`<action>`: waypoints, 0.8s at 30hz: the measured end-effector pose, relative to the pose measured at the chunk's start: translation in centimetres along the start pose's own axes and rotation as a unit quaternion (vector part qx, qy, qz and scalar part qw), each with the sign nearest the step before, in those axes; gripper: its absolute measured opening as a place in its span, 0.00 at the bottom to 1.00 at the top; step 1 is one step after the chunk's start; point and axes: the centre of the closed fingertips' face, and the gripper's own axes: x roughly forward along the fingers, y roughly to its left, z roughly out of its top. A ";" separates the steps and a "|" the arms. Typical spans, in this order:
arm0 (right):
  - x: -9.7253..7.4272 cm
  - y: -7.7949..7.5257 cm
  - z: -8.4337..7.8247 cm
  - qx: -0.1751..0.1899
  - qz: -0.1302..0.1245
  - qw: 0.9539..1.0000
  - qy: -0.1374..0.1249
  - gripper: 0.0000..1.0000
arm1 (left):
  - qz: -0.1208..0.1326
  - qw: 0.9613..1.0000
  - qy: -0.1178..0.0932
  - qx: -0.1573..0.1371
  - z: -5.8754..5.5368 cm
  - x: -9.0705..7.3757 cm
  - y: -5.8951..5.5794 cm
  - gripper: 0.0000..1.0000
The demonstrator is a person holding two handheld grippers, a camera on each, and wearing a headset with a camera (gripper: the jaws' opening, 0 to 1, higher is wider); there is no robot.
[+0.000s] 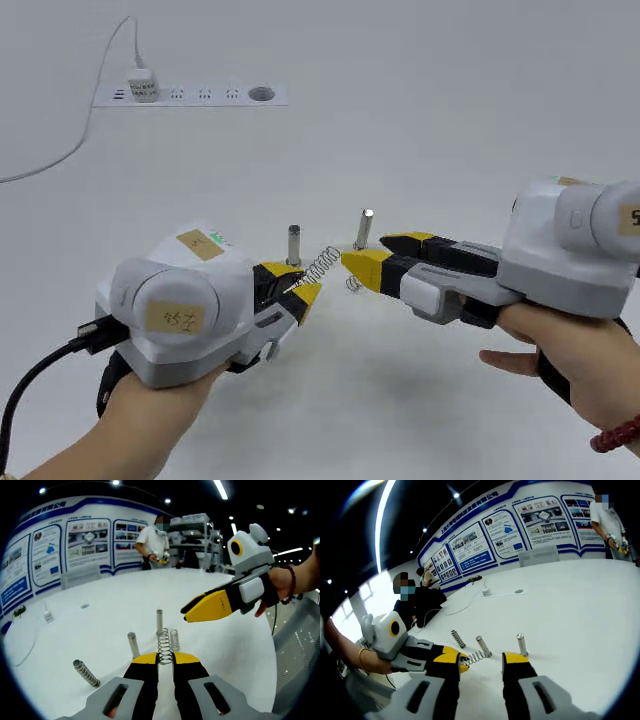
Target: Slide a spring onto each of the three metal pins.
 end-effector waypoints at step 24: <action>1.2 5.3 2.7 0.229 0.141 0.963 -0.034 0.17 | -0.025 0.991 -0.129 -0.035 5.2 -4.5 -0.8 0.10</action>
